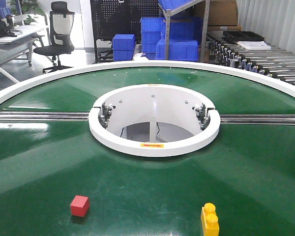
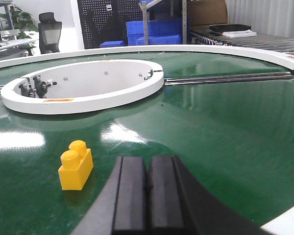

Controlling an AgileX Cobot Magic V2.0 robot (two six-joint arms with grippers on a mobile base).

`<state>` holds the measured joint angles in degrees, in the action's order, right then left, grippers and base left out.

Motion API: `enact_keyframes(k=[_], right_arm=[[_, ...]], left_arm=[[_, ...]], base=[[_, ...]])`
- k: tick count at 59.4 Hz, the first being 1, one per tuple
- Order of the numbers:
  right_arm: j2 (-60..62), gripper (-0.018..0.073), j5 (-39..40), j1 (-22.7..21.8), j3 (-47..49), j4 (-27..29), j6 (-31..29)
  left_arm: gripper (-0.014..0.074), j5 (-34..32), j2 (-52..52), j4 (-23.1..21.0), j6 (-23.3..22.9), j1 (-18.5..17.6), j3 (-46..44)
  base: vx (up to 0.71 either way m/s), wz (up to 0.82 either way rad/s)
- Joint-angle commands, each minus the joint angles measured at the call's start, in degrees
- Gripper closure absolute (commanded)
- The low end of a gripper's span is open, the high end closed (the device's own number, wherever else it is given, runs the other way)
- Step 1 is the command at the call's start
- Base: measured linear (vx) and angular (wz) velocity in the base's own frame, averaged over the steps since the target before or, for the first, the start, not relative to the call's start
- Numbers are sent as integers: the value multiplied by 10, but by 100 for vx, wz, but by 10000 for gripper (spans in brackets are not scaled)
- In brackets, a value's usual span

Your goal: Pick red and yellow blocks into blue bin

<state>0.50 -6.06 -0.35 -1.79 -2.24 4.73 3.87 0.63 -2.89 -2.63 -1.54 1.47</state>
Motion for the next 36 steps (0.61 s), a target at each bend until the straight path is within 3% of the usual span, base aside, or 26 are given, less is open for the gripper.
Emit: enact_keyframes(k=[1, 20, 27, 36], right_arm=[[6, 569, 49, -2, -3, -1, -5], [6, 569, 51, -2, -3, -1, -5], [6, 569, 53, -2, -3, -1, -5], [6, 569, 61, -2, -3, -1, -5]], left_arm=[[603, -50, 9, -4, -1, -1, -10], [603, -50, 9, -4, -1, -1, -10], [603, -60, 9, 29, 41, -1, -10], [603, -65, 9, 29, 39, -1, -10]], base=[[0, 0], [0, 0], [0, 0], [0, 0]])
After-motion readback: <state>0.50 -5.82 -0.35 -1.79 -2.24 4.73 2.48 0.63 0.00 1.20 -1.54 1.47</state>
